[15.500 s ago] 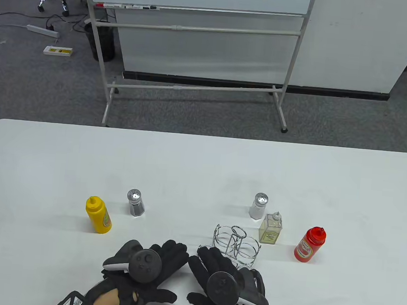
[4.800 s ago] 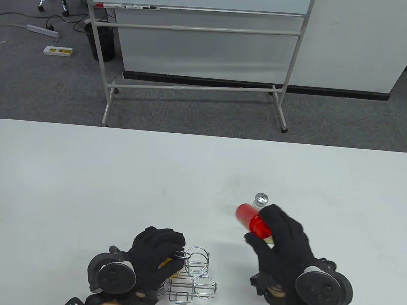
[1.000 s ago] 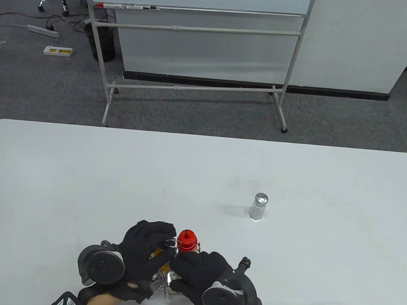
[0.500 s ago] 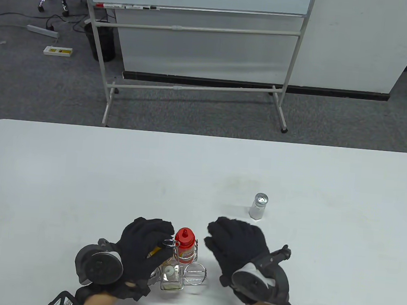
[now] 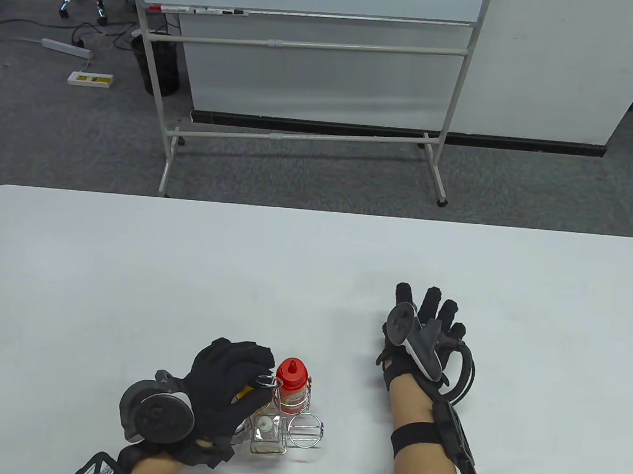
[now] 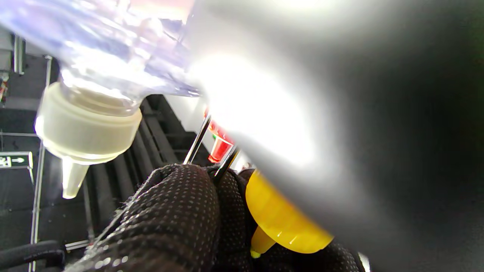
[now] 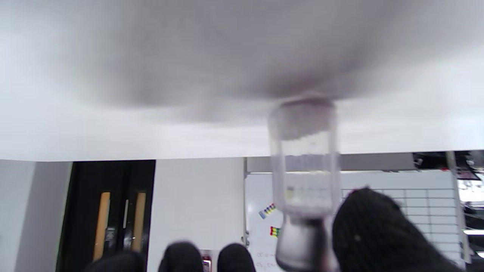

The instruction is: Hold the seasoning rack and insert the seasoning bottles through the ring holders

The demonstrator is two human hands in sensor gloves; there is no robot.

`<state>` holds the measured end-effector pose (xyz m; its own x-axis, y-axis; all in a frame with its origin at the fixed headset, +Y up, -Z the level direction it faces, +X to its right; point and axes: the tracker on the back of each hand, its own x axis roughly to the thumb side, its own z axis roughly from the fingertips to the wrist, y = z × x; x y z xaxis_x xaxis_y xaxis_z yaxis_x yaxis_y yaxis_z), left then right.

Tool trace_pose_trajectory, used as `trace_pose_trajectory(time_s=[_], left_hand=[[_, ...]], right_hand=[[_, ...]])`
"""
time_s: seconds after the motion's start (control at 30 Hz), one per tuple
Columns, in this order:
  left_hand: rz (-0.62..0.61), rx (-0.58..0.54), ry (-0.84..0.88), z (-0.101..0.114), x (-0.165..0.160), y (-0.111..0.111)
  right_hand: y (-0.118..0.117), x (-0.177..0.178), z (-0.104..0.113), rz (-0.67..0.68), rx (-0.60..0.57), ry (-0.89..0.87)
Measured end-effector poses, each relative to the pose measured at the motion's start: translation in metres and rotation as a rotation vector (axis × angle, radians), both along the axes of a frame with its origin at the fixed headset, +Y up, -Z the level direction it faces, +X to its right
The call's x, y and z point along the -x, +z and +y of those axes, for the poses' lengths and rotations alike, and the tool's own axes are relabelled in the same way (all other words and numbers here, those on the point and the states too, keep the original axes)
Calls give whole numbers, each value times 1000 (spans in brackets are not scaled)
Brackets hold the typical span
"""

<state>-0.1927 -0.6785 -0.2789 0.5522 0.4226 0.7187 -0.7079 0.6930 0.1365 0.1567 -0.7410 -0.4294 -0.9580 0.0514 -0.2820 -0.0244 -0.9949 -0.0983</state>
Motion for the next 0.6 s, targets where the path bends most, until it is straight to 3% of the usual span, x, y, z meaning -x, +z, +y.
trace_pose_trajectory(time_s=[0.2,0.33,0.4,0.47,0.6], left_hand=[[-11,-5,1,1,0,1],[-10,0,11,0,0,0],[-7,-2,13,1,1,1],[-3,-2,20,1,2,1],[0,9,26,-1,3,-1]], right_hand=[[-5,9,6,44,-162,-1],[9,24,25,160,-255,3],[29,32,41,278,-341,-33],[67,39,63,448,-457,-149],[115,40,82,639,-521,-331]])
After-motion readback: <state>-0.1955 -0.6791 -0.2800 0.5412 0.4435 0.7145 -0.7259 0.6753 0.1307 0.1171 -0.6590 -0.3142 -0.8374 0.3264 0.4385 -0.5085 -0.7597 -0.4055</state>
